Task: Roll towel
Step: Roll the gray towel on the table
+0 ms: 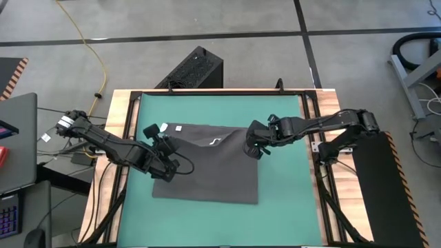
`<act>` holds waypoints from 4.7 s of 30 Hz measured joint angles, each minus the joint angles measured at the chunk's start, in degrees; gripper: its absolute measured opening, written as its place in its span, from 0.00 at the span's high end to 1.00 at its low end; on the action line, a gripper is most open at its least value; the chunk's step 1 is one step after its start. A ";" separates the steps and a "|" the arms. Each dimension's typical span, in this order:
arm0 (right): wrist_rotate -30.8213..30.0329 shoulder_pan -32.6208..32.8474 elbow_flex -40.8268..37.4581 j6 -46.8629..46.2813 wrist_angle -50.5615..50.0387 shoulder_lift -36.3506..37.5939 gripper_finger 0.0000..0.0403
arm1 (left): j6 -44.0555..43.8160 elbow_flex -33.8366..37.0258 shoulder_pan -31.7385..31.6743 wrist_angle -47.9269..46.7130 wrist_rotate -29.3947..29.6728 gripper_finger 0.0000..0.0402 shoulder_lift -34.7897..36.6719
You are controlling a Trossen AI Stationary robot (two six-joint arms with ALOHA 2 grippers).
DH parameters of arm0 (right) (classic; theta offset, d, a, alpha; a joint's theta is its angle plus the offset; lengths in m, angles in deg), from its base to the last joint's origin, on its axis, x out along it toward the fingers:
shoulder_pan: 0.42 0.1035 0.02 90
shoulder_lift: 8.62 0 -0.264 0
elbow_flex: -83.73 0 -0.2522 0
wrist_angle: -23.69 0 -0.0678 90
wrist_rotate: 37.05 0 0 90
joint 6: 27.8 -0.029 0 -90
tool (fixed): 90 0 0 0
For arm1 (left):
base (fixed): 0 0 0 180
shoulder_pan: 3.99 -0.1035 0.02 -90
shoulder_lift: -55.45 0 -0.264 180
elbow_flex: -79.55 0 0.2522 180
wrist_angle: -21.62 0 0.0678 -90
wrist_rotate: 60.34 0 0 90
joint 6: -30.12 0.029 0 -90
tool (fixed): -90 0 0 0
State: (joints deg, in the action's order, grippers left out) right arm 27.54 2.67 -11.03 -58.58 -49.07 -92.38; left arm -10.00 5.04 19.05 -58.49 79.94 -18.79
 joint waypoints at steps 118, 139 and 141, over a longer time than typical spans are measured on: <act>12.05 -4.31 -3.34 22.53 7.43 -0.52 0.56 | 36.45 14.69 -40.79 66.94 -51.21 0.78 -3.60; 4.17 11.32 -3.34 3.51 -5.07 12.35 0.56 | 63.56 -11.21 -48.39 46.83 -59.92 0.78 -33.97; 4.15 10.87 -3.34 0.80 -5.05 12.26 0.56 | 65.95 -11.21 -49.10 45.88 -60.23 0.78 -34.58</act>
State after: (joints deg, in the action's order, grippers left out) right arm 31.69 13.54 -14.37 -57.79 -54.12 -80.12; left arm 55.95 -6.18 -30.05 -12.61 19.72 -53.36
